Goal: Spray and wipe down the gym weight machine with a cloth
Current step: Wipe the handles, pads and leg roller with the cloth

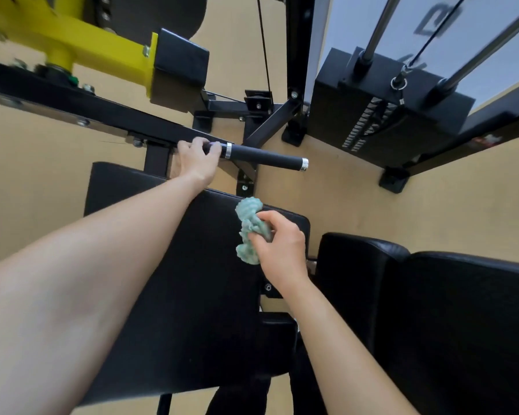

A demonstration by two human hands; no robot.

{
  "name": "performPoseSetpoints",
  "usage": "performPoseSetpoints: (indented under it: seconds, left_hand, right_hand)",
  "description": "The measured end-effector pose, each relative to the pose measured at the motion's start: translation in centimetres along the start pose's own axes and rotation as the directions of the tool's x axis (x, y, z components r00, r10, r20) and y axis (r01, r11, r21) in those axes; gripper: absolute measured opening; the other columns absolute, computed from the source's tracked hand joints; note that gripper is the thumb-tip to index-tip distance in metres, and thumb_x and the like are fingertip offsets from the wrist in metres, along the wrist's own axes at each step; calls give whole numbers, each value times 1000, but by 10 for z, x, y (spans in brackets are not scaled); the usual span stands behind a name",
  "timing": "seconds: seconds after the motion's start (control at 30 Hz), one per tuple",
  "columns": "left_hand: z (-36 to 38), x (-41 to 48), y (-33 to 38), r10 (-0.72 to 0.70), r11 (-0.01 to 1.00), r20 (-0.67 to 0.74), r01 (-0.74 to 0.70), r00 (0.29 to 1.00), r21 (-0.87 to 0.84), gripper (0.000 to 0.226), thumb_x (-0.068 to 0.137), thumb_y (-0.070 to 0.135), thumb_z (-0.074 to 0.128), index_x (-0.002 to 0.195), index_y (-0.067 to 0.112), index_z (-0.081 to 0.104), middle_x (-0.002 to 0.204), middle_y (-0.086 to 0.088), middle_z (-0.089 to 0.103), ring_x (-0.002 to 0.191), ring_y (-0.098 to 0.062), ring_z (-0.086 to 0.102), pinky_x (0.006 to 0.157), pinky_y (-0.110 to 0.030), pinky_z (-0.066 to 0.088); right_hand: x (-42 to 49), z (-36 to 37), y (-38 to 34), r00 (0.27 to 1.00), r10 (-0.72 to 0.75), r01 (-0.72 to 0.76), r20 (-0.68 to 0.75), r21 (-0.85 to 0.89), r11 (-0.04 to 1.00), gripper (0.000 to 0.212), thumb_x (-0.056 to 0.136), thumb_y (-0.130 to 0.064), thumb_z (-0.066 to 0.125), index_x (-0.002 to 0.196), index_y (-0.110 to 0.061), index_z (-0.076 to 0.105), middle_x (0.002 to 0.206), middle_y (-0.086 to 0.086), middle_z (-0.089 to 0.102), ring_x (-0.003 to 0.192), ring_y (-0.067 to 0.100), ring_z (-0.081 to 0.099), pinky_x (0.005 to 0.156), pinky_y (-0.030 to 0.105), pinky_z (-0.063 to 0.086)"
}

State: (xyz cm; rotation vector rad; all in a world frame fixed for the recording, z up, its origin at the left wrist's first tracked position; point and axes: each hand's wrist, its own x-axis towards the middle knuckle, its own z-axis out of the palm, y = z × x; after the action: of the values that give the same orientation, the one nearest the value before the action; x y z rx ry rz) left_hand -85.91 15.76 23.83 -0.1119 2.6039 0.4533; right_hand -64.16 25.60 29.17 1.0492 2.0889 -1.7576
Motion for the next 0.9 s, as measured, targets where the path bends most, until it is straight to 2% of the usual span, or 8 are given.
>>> performPoseSetpoints:
  seconds: [0.1, 0.17, 0.3, 0.43, 0.53, 0.6, 0.77, 0.9]
  left_hand:
    - [-3, -50, -9, 35, 987, 26, -31, 999, -155, 65, 98, 25, 62, 157, 22, 36, 159, -6, 37, 144, -25, 40, 115, -42, 36]
    - [-6, -87, -11, 7, 955, 18, -1, 1000, -298, 50, 98, 19, 61, 147, 20, 52, 148, -4, 52, 135, -22, 50, 114, -39, 39]
    - [-15, -177, -19, 63, 837, 194, 54, 979, -544, 30, 99, 14, 61, 127, 20, 69, 118, 5, 70, 113, -16, 65, 104, -42, 53]
    - [-35, -262, -38, 28, 705, 199, 122, 980, -699, 23, 102, 15, 56, 114, 20, 75, 110, 0, 75, 106, -23, 70, 89, -37, 59]
    - [-56, -319, -51, 18, 599, 223, 168, 975, -783, 23, 103, 16, 55, 114, 14, 75, 109, -7, 77, 106, -27, 72, 84, -34, 61]
    - [-69, -354, -59, 49, 552, 232, 167, 971, -817, 22, 103, 20, 57, 113, 14, 75, 109, -8, 77, 106, -26, 73, 87, -35, 60]
    - [-87, -414, -87, 53, 547, 115, 67, 992, -835, 12, 99, 17, 67, 104, 17, 78, 99, -3, 80, 98, -18, 75, 90, -34, 59]
    - [-108, -447, -117, 83, 505, -46, -82, 996, -859, 21, 101, 10, 62, 113, 20, 77, 110, 9, 78, 111, -10, 71, 94, -22, 54]
  right_hand:
    - [-35, -4, 4, 999, 47, -47, -3, 102, 994, 20, 92, -13, 74, 108, -25, 70, 94, -11, 69, 88, 5, 67, 74, 19, 57]
    - [-56, -10, 0, 998, 59, -57, -13, 137, 989, 19, 90, -14, 77, 104, -25, 68, 95, -9, 68, 88, 7, 67, 68, 13, 54]
    - [-92, -26, -11, 997, 31, -21, -67, 144, 989, 21, 88, -15, 80, 96, -24, 62, 96, -8, 66, 88, 6, 65, 68, 12, 53]
    - [-127, -35, -24, 999, -21, 24, -25, 125, 992, 23, 86, -20, 82, 88, -15, 60, 87, -2, 65, 80, 11, 66, 71, 29, 60]
    - [-154, -39, -34, 996, -65, 53, 64, 167, 985, 26, 88, -25, 82, 83, -11, 60, 80, 2, 65, 74, 17, 64, 73, 39, 58]
    - [-172, -40, -40, 991, -90, 67, 99, 209, 976, 27, 91, -27, 79, 87, -6, 62, 84, 10, 68, 80, 28, 67, 77, 47, 58]
    - [-215, -35, -51, 974, -137, 105, 180, 181, 978, 31, 93, -34, 75, 90, -5, 63, 92, 19, 70, 91, 41, 69, 81, 61, 58]
    - [-247, -24, -55, 969, -148, 136, 199, 72, 988, 40, 89, -46, 71, 81, -9, 58, 91, 22, 68, 91, 43, 68, 81, 63, 56]
